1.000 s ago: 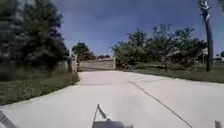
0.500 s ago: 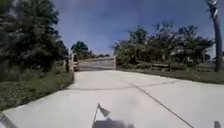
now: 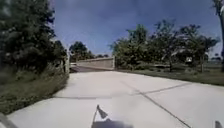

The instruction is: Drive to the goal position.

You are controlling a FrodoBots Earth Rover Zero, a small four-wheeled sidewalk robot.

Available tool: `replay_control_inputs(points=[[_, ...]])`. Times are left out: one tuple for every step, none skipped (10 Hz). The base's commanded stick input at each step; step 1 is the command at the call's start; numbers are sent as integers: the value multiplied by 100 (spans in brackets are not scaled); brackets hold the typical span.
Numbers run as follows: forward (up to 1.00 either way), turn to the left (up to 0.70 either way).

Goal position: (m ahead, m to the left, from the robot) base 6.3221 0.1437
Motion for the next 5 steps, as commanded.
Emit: replay_control_inputs(points=[[85,0],[85,0],[85,0],[85,16],[85,34]])
